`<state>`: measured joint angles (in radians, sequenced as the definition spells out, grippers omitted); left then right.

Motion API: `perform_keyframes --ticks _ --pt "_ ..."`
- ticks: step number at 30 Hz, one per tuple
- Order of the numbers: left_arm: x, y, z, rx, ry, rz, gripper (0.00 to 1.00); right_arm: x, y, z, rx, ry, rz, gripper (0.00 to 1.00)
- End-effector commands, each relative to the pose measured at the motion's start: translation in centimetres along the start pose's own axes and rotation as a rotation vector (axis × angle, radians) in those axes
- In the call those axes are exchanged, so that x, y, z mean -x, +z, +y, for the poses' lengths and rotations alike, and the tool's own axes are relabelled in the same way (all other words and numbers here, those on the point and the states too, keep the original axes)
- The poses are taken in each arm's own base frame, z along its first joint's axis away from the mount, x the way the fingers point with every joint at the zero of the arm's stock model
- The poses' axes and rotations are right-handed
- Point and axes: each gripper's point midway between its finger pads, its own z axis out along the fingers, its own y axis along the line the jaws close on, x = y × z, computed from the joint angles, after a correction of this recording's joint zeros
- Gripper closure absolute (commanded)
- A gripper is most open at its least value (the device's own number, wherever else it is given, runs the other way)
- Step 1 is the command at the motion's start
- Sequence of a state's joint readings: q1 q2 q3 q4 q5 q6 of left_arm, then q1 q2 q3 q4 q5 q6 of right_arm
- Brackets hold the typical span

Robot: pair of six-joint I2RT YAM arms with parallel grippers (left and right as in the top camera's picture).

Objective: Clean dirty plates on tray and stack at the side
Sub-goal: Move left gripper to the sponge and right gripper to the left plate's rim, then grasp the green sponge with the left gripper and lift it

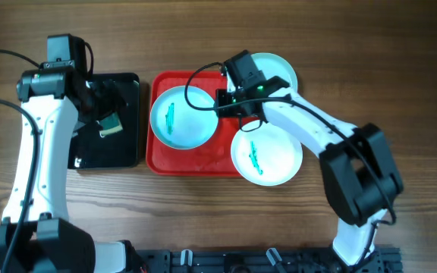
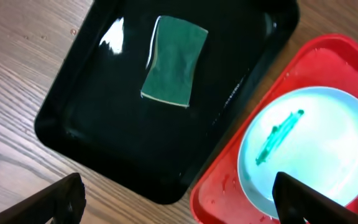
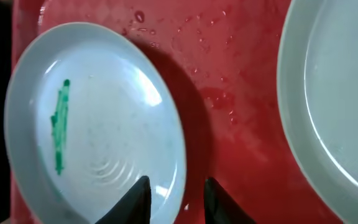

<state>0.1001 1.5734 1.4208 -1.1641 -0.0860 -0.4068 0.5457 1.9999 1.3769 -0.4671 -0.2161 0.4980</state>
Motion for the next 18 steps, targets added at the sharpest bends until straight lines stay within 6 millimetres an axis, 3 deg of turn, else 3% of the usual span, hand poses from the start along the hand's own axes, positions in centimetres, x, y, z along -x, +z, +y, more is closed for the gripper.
perform_keyframes --ticks 1,7,11,15,18 --pt "1.1 0.7 1.0 0.029 -0.037 -0.008 0.06 0.5 1.6 -0.9 -0.035 0.044 -0.018 0.73" --pt "2.2 0.8 2.1 0.031 -0.03 -0.028 0.07 -0.4 3.9 0.0 -0.024 0.014 -0.007 0.77" --pt "2.5 1.1 2.3 0.031 -0.039 -0.035 0.07 -0.9 4.9 -0.8 -0.055 0.035 0.004 0.83" --pt "2.8 2.9 2.0 0.042 -0.048 -0.007 0.17 -1.3 5.6 -1.2 -0.063 0.071 0.016 0.96" --pt "2.8 5.7 1.8 0.064 -0.043 0.042 0.31 -1.4 5.6 -1.1 -0.06 0.07 0.018 0.95"
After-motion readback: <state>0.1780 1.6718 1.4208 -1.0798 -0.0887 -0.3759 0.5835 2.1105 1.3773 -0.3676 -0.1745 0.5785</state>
